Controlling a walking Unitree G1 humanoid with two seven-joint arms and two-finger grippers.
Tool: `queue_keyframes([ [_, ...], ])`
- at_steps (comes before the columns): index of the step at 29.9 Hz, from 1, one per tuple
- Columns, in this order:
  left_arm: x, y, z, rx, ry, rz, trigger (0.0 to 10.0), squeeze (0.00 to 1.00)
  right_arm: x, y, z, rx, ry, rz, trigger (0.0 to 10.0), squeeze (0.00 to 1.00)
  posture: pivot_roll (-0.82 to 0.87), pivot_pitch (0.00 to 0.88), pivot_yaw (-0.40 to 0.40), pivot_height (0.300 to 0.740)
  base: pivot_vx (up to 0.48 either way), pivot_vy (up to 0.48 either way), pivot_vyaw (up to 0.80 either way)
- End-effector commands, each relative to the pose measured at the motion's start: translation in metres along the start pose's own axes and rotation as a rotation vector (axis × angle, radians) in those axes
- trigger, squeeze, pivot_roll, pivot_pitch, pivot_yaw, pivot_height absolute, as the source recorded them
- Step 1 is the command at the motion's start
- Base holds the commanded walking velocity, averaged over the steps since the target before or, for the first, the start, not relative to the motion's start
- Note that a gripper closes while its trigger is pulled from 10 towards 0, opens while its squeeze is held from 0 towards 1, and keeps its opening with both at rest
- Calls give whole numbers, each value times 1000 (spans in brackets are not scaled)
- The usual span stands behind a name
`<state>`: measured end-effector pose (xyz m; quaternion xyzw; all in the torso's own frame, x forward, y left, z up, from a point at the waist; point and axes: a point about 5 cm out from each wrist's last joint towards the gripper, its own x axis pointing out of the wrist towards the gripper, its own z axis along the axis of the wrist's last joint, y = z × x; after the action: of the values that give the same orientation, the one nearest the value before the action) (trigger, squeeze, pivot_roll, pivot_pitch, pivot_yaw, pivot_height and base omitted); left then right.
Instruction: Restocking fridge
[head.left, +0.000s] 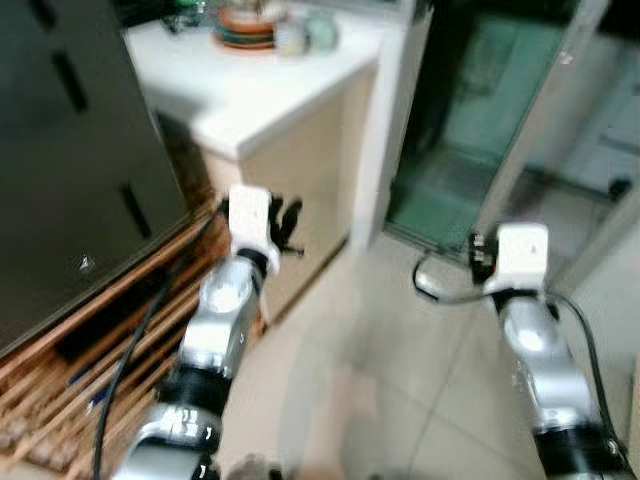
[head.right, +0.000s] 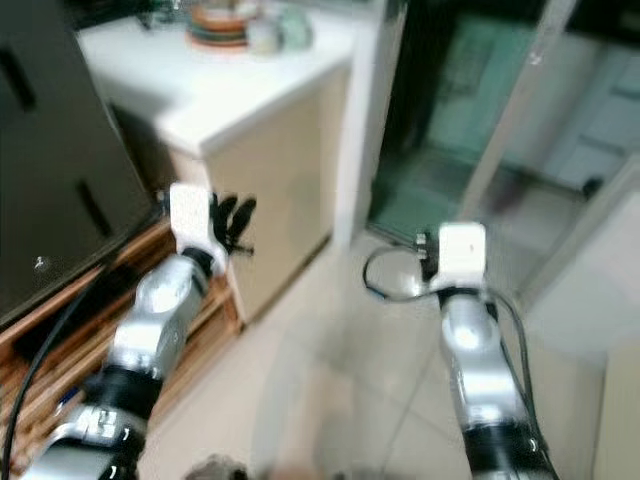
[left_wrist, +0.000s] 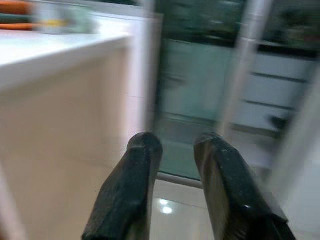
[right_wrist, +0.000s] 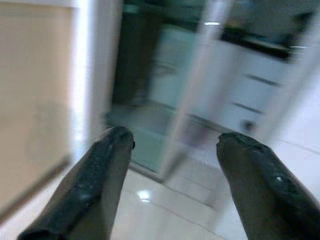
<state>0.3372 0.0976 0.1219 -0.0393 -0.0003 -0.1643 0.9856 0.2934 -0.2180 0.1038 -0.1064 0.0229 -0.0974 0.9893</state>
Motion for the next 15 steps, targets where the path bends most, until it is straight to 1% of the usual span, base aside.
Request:
queue_keyframes([
  [1,-2,7,-2,41,29,27,10000,1000,1,-1,3,11,-33,-26,10000,1000,-160,0,-6,740,0,0,-800],
  [4,-1,10,-3,67,42,38,10000,1000,1,-4,-1,48,-20,-48,10000,1000,-159,0,-6,740,0,0,-800],
  [7,0,12,-4,67,44,42,10000,1000,2,0,-4,59,-6,-20,10000,1000,-161,0,-6,740,0,0,-800],
  [8,-1,12,-5,45,47,25,10000,1000,3,3,-4,60,-10,4,10000,1000,-164,0,-7,740,0,0,0],
  [9,-1,12,-5,38,46,19,10000,1000,3,5,-2,53,-18,10,10000,780,-164,0,-7,740,446,0,0],
  [10,-1,12,-5,38,46,19,10000,1000,3,5,-2,53,-18,10,10000,780,-164,0,-7,740,446,0,0],
  [11,-1,12,-4,47,39,15,10000,847,3,6,-1,48,-29,19,10000,0,-170,0,-7,740,450,0,0],
  [12,-1,13,-2,67,31,21,10000,0,2,7,0,43,-37,23,10000,0,-171,0,-8,740,461,0,0],
  [15,0,15,2,60,1,64,10000,0,2,6,-3,44,-24,22,10000,0,-175,0,-12,740,464,0,0],
])
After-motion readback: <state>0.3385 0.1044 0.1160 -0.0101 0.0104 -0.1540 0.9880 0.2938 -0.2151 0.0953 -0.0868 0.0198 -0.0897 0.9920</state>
